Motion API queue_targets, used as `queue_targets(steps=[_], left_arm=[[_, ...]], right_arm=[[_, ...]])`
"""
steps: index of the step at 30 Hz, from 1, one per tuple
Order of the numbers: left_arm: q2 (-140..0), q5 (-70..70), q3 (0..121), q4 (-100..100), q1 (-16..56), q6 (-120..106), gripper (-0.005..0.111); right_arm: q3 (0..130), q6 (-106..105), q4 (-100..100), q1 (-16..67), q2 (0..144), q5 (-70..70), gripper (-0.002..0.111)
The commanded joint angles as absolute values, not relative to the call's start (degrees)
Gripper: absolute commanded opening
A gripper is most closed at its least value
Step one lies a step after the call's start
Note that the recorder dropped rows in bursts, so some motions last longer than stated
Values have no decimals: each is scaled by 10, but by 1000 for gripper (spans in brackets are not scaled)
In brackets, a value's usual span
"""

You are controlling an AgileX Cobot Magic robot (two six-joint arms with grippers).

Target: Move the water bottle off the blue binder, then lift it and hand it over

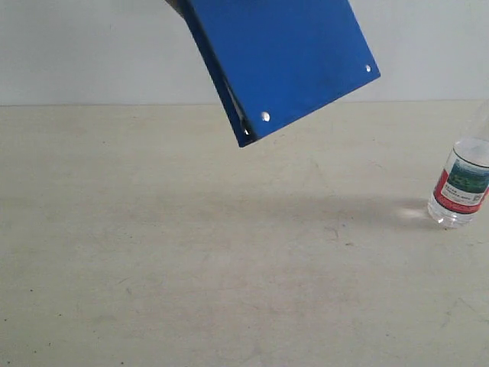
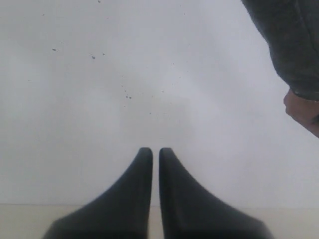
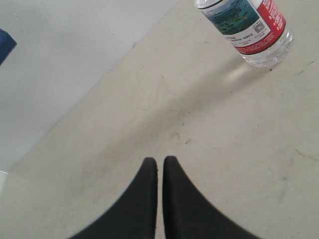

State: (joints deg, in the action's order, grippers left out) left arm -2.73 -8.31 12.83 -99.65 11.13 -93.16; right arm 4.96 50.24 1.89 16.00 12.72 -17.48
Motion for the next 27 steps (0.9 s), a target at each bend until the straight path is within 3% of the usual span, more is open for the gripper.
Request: queue_targets(steps=[1, 7, 12, 17, 18, 22, 25, 27], left_arm=[[-24, -70, 126, -999, 112, -926, 5], [-24, -70, 126, -999, 112, -925, 5], [-24, -71, 126, -999, 112, -925, 5], [-24, -71, 126, -999, 112, -925, 5], [-24, -71, 126, -999, 112, -925, 5], [-24, -71, 126, -999, 112, -925, 5], [-24, -71, 126, -999, 112, -925, 5], [-24, -71, 126, -999, 112, -925, 5]], right_arm=[[51, 531, -20, 160, 126, -158, 0], [51, 561, -22, 156, 122, -168, 0], [53, 628, 29, 37, 60, -204, 0], [53, 502, 29, -78, 0, 45, 0], [53, 423, 38, -108, 0, 197, 0], [53, 214, 114, -126, 0, 426, 0], [53, 78, 165, -126, 0, 482, 0], [53, 59, 193, -126, 0, 435, 0]])
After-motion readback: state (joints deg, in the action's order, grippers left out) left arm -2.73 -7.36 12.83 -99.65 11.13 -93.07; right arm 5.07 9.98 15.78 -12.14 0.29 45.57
